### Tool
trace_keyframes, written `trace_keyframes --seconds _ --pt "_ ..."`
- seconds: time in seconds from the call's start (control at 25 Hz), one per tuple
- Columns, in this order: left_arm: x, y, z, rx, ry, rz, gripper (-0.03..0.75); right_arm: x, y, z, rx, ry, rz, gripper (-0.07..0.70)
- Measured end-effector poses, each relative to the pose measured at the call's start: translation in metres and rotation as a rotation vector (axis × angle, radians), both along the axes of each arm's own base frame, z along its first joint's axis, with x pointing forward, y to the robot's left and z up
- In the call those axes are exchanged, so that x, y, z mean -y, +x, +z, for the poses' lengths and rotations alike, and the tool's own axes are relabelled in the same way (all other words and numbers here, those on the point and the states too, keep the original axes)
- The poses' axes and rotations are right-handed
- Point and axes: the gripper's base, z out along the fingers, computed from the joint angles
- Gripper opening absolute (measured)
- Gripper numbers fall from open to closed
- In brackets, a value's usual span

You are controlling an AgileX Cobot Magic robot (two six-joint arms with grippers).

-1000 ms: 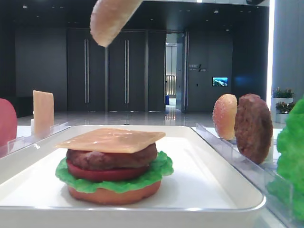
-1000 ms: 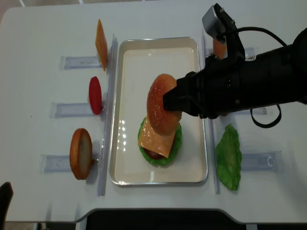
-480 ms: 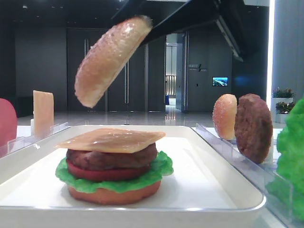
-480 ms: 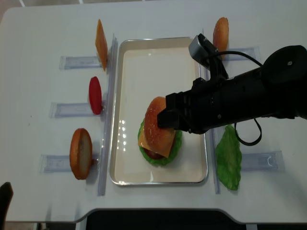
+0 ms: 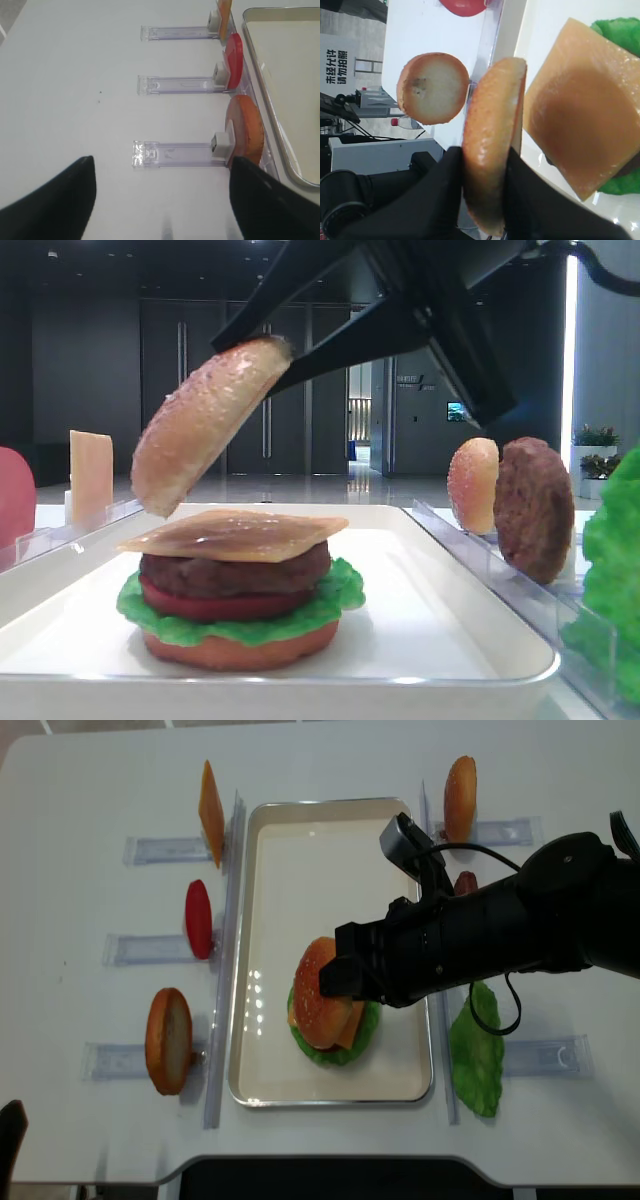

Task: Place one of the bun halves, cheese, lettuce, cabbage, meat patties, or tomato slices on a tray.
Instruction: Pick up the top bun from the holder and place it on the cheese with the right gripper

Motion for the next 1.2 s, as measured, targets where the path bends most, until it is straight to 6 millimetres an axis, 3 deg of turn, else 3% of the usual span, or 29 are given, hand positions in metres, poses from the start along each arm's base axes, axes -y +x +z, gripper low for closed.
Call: trace_keyframes --seconds 0.64,0.96,1.2 --pt "0.0 0.0 0.0 0.0 0.0 0.0 0.636 -0.002 0.003 0.003 0.016 0.049 -0.023 0.174" --pt "0.0 0.0 0.0 0.0 0.0 0.0 0.636 -0.008 0.006 -0.016 -0.044 0.044 -0.003 0.173" --pt "0.0 0.0 0.0 0.0 0.0 0.0 0.636 -0.008 0.007 -0.018 -0.041 0.042 0.001 0.172"
